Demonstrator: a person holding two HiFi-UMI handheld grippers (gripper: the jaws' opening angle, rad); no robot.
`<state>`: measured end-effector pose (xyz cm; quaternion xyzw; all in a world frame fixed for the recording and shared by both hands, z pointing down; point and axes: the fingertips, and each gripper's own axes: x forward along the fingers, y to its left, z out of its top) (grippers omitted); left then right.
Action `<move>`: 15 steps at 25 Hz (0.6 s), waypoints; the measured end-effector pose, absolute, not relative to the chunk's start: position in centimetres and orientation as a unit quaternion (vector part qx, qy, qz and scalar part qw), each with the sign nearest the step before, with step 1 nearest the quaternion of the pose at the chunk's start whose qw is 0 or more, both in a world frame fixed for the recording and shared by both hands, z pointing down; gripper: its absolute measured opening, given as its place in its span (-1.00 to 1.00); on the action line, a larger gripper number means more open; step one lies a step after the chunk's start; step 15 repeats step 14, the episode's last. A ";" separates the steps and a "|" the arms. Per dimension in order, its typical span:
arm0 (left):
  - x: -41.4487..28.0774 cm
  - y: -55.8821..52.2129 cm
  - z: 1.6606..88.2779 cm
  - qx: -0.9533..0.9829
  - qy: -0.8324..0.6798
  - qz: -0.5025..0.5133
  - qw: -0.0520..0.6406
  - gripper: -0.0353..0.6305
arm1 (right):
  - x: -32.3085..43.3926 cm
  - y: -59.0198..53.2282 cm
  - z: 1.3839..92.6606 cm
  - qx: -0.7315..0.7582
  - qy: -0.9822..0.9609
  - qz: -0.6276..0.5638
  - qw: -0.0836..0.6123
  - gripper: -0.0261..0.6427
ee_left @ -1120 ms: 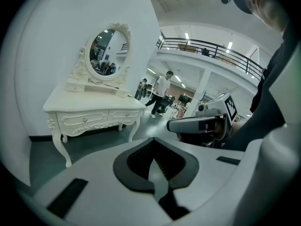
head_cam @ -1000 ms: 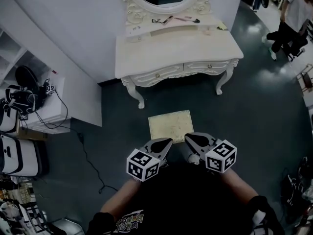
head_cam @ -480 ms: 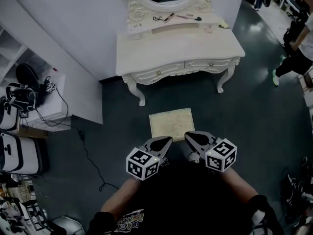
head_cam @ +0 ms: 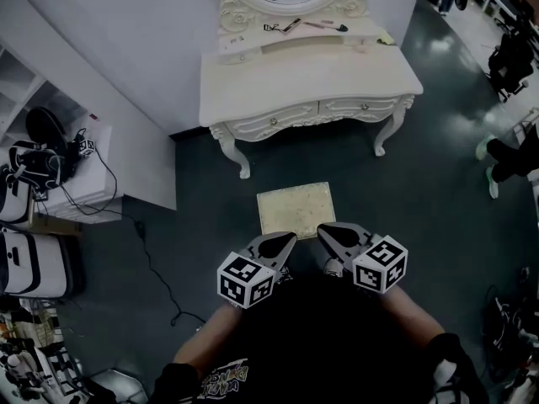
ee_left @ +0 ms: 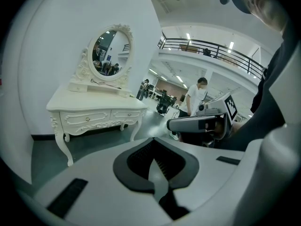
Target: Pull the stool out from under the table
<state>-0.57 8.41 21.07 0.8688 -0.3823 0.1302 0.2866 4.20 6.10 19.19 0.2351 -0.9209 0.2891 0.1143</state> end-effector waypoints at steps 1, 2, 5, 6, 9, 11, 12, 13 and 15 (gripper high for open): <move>-0.6 8.4 21.0 0.869 -0.382 0.131 0.286 -0.87 | 4.2 6.1 19.1 0.236 -0.921 0.289 0.114 -0.84; -0.6 8.4 20.9 0.869 -0.382 0.131 0.285 -0.87 | 4.2 6.0 19.0 0.237 -0.921 0.289 0.113 -0.84; -0.5 8.2 20.9 0.870 -0.381 0.131 0.284 -0.87 | 4.4 5.8 19.0 0.240 -0.920 0.289 0.111 -0.84; -0.5 8.2 20.9 0.870 -0.380 0.130 0.285 -0.87 | 4.5 5.9 19.0 0.241 -0.920 0.290 0.110 -0.84; -0.4 8.3 21.0 0.870 -0.380 0.130 0.286 -0.87 | 4.6 5.9 19.1 0.244 -0.919 0.290 0.110 -0.84; -0.3 8.2 21.0 0.870 -0.379 0.129 0.286 -0.87 | 4.7 5.8 19.1 0.244 -0.920 0.288 0.109 -0.84; -0.2 8.2 21.0 0.871 -0.379 0.129 0.286 -0.87 | 4.8 5.8 19.0 0.244 -0.920 0.288 0.109 -0.84; -0.1 8.2 21.0 0.871 -0.379 0.129 0.285 -0.87 | 4.9 5.8 19.0 0.244 -0.920 0.287 0.109 -0.84; -0.1 8.2 21.0 0.871 -0.379 0.130 0.285 -0.87 | 5.0 5.8 19.1 0.245 -0.920 0.287 0.108 -0.84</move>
